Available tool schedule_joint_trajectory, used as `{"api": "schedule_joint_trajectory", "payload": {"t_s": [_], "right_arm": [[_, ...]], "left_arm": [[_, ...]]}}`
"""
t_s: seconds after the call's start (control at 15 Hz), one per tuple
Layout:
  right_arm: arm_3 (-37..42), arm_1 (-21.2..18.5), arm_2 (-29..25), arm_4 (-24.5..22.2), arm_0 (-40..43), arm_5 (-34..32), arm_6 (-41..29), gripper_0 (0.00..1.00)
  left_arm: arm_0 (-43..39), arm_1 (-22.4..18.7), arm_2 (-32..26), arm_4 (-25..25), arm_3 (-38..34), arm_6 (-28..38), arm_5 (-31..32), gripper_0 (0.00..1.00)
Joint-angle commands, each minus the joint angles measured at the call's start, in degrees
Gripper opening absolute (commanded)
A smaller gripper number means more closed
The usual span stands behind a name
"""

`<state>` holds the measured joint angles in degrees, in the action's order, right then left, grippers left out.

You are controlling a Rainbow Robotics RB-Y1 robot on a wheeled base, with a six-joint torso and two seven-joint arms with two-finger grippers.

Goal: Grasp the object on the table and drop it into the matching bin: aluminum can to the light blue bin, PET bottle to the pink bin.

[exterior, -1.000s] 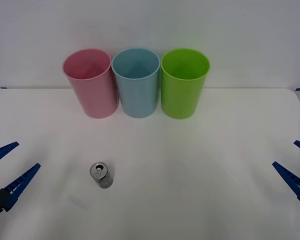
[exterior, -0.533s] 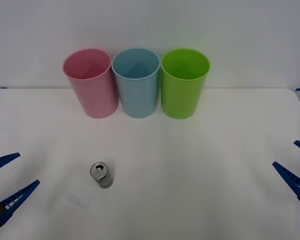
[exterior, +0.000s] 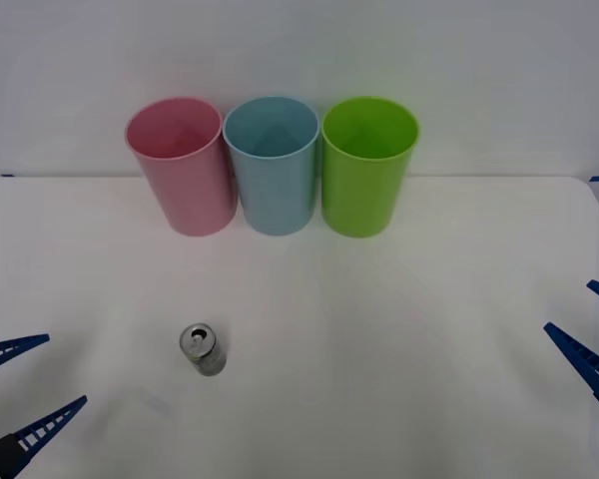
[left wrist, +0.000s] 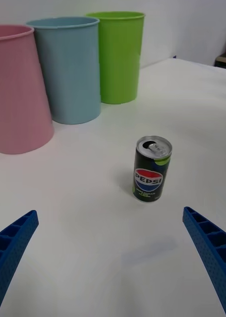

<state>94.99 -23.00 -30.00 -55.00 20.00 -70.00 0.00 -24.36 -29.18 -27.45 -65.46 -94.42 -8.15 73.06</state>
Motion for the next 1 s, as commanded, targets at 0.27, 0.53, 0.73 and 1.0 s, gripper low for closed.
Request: {"api": "schedule_joint_trajectory", "payload": {"t_s": [0.27,0.53,0.73,1.0], "right_arm": [[0.0,0.0,0.0,0.0,0.0,0.0,0.0,1.0],[0.0,0.0,0.0,0.0,0.0,0.0,0.0,1.0],[0.0,0.0,0.0,0.0,0.0,0.0,0.0,1.0],[0.0,0.0,0.0,0.0,0.0,0.0,0.0,1.0]], "left_arm": [[-0.9,0.1,3.9,-0.3,0.7,-1.2,-1.8,1.0],[-0.5,3.2,5.5,-0.5,2.8,-7.0,-2.7,1.0],[0.2,5.0,7.0,-0.7,5.2,-10.7,-3.3,1.0],[0.2,5.7,9.6,-0.5,6.3,-10.0,-5.9,1.0]]}}
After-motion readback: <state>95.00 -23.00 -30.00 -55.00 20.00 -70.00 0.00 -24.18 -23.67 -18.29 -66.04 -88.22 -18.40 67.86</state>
